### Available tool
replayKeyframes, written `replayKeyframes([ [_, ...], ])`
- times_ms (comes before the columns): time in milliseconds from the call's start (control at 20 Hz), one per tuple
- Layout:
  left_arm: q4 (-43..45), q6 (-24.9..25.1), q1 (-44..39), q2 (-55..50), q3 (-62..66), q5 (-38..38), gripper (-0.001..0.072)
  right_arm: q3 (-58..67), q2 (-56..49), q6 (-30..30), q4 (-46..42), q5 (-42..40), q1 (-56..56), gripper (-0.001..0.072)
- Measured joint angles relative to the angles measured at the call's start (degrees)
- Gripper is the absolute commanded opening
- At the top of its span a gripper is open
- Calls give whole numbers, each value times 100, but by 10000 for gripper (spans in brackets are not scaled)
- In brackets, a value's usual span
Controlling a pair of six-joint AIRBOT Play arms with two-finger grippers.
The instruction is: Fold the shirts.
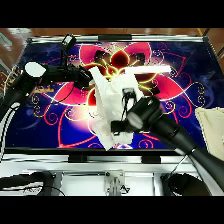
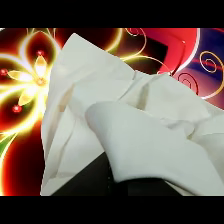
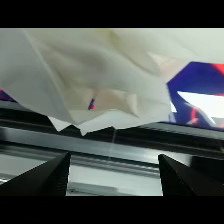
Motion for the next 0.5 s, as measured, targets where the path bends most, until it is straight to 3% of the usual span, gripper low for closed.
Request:
replayKeyframes([
  [250, 4, 0, 83, 0, 2, -11, 65, -527, -234, 1060, -573, -990, 1069, 653],
  [500, 7, -101, 155, 0, 2, -33, 65, -629, -861, 1445, -1104, -1486, 1250, 653],
])
